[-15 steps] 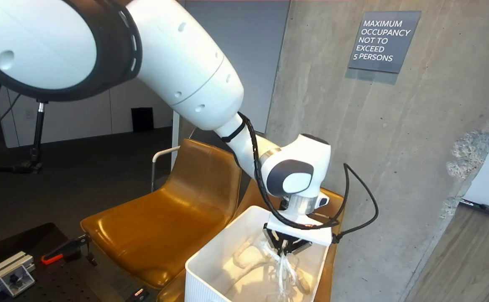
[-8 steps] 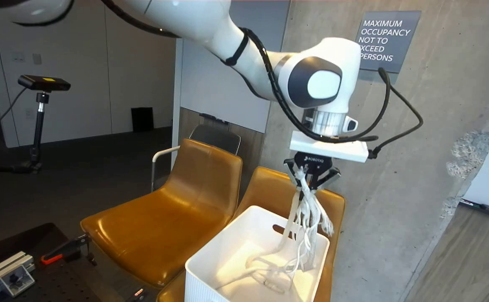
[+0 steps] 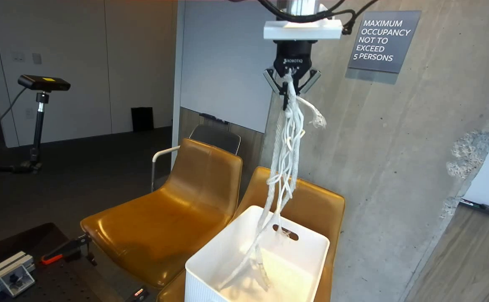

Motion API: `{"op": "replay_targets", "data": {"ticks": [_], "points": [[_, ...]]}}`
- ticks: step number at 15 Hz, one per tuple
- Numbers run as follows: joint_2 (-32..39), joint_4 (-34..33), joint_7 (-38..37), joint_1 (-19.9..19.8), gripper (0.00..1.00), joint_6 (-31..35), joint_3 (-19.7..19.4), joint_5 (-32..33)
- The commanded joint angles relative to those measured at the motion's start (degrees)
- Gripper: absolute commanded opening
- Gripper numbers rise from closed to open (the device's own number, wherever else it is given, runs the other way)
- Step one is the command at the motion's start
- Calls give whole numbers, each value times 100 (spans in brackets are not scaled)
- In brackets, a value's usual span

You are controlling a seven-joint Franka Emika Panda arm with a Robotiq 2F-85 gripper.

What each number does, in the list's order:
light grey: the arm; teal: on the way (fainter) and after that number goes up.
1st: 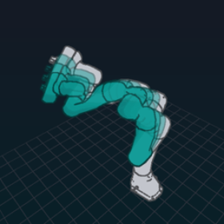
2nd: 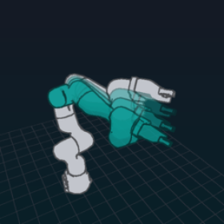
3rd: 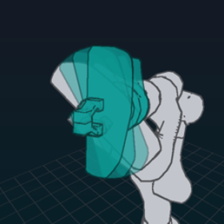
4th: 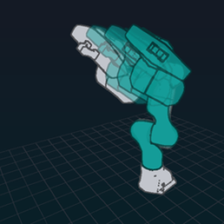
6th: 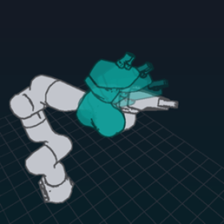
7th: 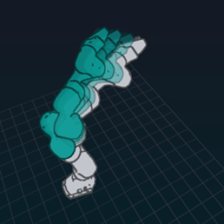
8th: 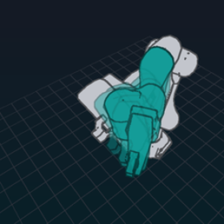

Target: Put the pieces of rope into the white object, then take them out

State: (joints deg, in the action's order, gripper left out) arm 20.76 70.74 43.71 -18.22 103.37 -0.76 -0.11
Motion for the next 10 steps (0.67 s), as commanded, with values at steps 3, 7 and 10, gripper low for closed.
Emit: {"op": "replay_targets", "data": {"ticks": [3,7,10], "points": [[-284,-749,-1166,890,3,-531,312,218],[-162,-1312,-2214,1759,3,-789,568,451],[94,-1755,-2924,2462,3,-943,759,726]]}}
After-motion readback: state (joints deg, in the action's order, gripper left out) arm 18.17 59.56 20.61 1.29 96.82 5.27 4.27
